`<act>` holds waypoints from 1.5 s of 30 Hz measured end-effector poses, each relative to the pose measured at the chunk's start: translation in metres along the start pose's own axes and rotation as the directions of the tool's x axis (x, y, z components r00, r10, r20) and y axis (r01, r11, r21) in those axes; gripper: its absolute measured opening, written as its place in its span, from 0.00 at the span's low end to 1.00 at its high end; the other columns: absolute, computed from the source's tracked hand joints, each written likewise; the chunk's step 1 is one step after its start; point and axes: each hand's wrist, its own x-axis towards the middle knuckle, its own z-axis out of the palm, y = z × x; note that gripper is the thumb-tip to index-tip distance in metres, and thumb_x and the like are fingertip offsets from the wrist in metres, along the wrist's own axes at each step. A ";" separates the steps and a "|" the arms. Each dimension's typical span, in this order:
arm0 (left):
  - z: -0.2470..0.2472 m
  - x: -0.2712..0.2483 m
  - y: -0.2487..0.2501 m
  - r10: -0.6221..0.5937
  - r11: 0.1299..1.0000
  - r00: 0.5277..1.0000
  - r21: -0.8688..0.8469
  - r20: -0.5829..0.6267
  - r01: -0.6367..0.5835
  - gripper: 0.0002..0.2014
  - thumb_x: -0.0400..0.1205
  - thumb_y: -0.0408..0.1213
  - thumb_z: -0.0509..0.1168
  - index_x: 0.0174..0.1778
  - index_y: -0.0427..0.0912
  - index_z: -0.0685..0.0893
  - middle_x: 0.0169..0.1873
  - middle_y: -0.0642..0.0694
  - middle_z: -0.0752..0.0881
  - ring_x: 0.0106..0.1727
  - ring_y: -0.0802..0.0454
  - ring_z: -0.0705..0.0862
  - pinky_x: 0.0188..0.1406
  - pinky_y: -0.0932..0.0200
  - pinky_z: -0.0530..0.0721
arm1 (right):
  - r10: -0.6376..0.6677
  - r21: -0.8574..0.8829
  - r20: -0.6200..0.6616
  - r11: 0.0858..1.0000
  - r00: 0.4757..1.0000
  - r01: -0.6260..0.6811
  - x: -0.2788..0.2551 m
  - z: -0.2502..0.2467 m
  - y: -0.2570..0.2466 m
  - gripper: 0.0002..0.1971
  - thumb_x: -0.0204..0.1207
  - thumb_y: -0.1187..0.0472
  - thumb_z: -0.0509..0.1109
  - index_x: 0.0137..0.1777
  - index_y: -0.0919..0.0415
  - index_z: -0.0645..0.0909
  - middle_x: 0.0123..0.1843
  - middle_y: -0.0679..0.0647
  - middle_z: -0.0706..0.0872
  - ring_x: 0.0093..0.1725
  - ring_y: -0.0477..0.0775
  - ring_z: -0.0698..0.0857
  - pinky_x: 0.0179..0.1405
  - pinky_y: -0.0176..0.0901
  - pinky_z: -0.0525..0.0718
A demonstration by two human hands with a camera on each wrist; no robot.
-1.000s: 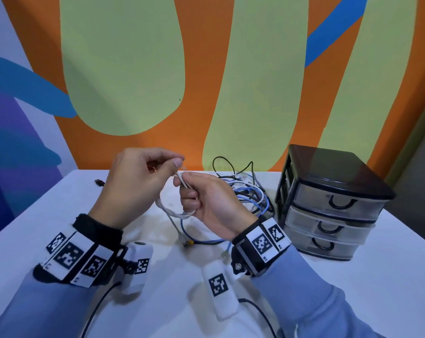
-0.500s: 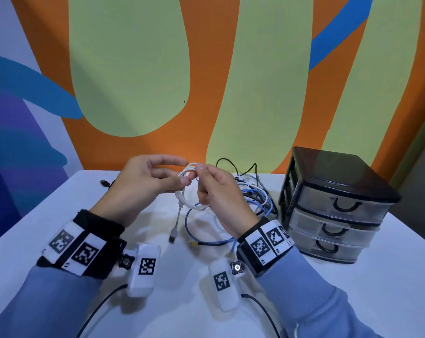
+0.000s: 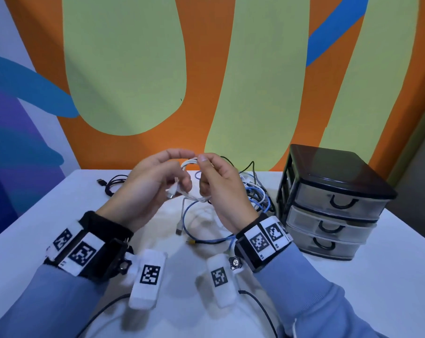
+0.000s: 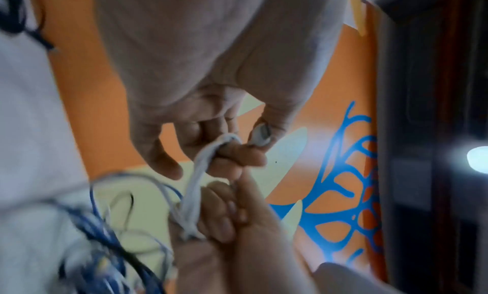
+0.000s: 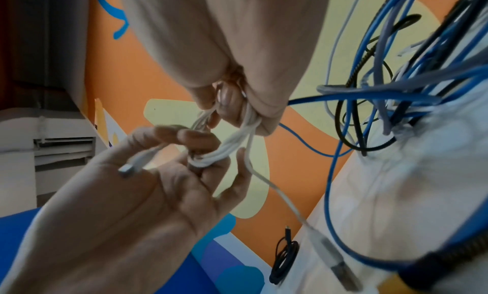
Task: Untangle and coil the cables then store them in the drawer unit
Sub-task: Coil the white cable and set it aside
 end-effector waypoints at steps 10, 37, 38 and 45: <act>-0.017 0.005 -0.003 0.100 0.911 0.992 0.393 0.081 -0.124 0.23 0.83 0.31 0.77 0.74 0.52 0.85 0.55 0.47 0.96 0.62 0.52 0.93 0.71 0.54 0.85 | 0.127 0.429 0.000 0.896 0.992 -0.115 0.003 -0.005 -0.005 0.15 0.93 0.62 0.60 0.70 0.71 0.82 0.32 0.50 0.60 0.27 0.46 0.59 0.31 0.41 0.58; -0.014 0.010 -0.014 0.227 0.919 0.974 0.330 -0.003 -0.214 0.19 0.90 0.46 0.68 0.41 0.34 0.84 0.29 0.37 0.86 0.28 0.45 0.82 0.32 0.56 0.86 | 0.123 -0.224 0.246 0.972 0.962 -0.067 -0.004 -0.001 0.001 0.20 0.92 0.49 0.62 0.42 0.63 0.74 0.26 0.42 0.70 0.23 0.47 0.70 0.31 0.49 0.76; -0.013 0.010 -0.013 0.214 0.926 0.977 0.320 -0.013 -0.199 0.18 0.90 0.47 0.68 0.43 0.34 0.84 0.30 0.38 0.87 0.28 0.44 0.84 0.34 0.55 0.87 | 0.107 -0.183 0.222 0.981 0.969 -0.067 -0.004 0.000 0.001 0.20 0.93 0.49 0.61 0.41 0.62 0.71 0.25 0.43 0.69 0.22 0.47 0.69 0.29 0.47 0.75; -0.022 0.005 -0.009 -0.010 0.874 0.990 0.482 0.139 -0.059 0.12 0.87 0.48 0.73 0.56 0.43 0.91 0.37 0.41 0.93 0.34 0.48 0.84 0.26 0.59 0.77 | 0.114 0.305 -0.076 0.949 0.991 -0.086 0.005 -0.012 -0.010 0.17 0.94 0.54 0.60 0.40 0.57 0.69 0.29 0.48 0.58 0.25 0.48 0.55 0.23 0.40 0.57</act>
